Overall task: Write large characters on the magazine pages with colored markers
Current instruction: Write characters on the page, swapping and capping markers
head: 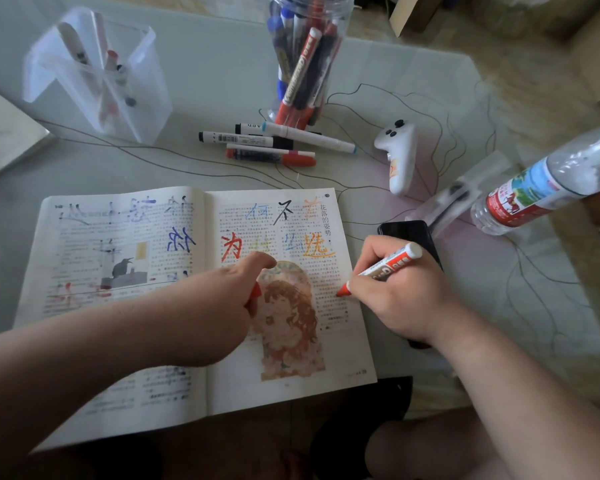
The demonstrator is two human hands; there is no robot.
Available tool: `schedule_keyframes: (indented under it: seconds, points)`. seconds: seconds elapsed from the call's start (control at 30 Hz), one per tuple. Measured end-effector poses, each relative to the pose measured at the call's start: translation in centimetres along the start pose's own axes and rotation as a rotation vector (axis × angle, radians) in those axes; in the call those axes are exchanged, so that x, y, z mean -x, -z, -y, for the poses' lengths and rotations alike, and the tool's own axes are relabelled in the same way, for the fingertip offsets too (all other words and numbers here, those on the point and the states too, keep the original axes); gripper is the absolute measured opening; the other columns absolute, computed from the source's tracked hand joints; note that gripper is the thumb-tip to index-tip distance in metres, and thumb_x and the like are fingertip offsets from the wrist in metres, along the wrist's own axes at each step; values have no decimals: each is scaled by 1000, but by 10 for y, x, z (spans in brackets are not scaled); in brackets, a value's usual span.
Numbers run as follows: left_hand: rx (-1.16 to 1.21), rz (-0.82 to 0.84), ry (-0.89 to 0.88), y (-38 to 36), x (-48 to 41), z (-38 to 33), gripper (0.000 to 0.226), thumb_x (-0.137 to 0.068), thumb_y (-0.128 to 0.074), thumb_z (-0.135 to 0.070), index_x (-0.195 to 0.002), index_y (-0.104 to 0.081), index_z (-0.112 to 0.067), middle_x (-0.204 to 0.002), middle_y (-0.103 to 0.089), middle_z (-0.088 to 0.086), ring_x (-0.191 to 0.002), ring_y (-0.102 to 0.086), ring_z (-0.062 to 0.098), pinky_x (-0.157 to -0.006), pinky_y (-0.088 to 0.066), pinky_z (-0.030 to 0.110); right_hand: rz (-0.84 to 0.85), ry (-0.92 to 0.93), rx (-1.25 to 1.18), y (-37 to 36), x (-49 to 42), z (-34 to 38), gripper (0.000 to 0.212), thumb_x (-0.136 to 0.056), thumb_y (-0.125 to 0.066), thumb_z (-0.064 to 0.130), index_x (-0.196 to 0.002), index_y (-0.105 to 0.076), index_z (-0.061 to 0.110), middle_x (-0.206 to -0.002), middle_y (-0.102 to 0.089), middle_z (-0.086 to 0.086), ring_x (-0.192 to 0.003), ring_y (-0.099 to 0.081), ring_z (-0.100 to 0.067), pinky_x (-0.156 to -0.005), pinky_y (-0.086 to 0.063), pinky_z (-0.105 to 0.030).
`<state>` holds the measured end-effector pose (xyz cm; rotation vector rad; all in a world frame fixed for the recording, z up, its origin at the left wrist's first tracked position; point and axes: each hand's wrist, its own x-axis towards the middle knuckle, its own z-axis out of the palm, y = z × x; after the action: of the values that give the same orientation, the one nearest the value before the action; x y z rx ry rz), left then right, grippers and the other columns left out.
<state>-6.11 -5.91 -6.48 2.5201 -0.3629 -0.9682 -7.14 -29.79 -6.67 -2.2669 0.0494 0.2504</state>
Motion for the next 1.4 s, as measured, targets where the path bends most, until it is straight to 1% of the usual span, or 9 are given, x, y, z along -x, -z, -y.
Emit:
schedule_keyframes:
  seconds: [0.17, 0.33, 0.43, 0.7, 0.87, 0.93, 1.07, 1.17, 1.4]
  points:
    - [133, -115, -39, 5, 4, -1, 44, -100, -54, -22, -135, -31, -36, -95, -70, -23, -85, -65, -1, -86, -55, 32, -129, 127, -16, -2, -1, 9, 25, -79, -77, 4, -65, -57, 11, -59, -59, 0, -50, -48, -7, -47, -38, -23]
    - [448, -193, -100, 17, 16, -8, 25, -89, -74, -25, -96, -51, -30, -92, -76, -18, -74, -73, 4, -67, -62, 38, -36, 189, -568, -1, -2, 41, 9, -79, -73, 11, -77, -66, 6, -62, -63, -6, -56, -57, -23, -55, -46, -23]
    - [534, -226, -141, 25, 25, -11, 23, -86, -79, -21, -90, -56, -24, -86, -77, -11, -69, -74, 13, -61, -62, 42, 71, 183, -862, 1, -4, 57, 9, -65, -70, 11, -70, -64, 5, -57, -55, -6, -51, -51, -16, -53, -43, -28]
    - [576, -266, -208, 29, 41, -3, 17, -88, -76, -17, -90, -61, -25, -81, -77, -9, -69, -74, 12, -65, -62, 39, 103, 253, -754, -10, -3, 71, 5, -65, -66, 16, -66, -64, 11, -58, -52, -12, -53, -49, -18, -56, -43, -24]
    - [585, -291, -233, 31, 46, 3, 10, -87, -77, -29, -88, -67, -31, -69, -73, -9, -61, -70, 10, -66, -61, 35, 145, 244, -628, -13, 0, 74, 4, -76, -66, 4, -73, -66, 6, -59, -59, -14, -56, -54, -22, -57, -45, -24]
    - [586, -307, -246, 34, 49, 5, 6, -86, -75, -35, -88, -70, -34, -69, -72, -10, -60, -67, 7, -64, -60, 31, 185, 235, -657, -12, -1, 76, 1, -78, -72, 9, -77, -71, 9, -63, -64, -11, -59, -59, -25, -60, -48, -28]
    - [596, -316, -319, 42, 53, 7, 11, -91, -67, -36, -81, -71, -36, -63, -66, -20, -55, -57, 0, -57, -49, 19, 269, 198, -716, -6, -3, 79, 32, -73, -87, 35, -88, -75, 10, -73, -69, -14, -65, -64, -28, -63, -51, -34]
    - [609, -304, -334, 45, 56, 7, 17, -93, -65, -32, -77, -71, -33, -58, -63, -19, -53, -54, 0, -56, -46, 16, 306, 183, -729, -6, -2, 84, 31, -73, -87, 36, -88, -77, 11, -72, -69, -16, -65, -64, -27, -59, -50, -32]
    - [473, -630, -394, 34, 57, 14, 4, -84, -76, -34, -85, -74, -31, -65, -67, -11, -59, -62, 12, -56, -50, 27, 247, 142, -799, -31, 0, 88, 16, -83, -80, 23, -75, -74, 12, -63, -62, -13, -55, -55, -26, -53, -45, -28]
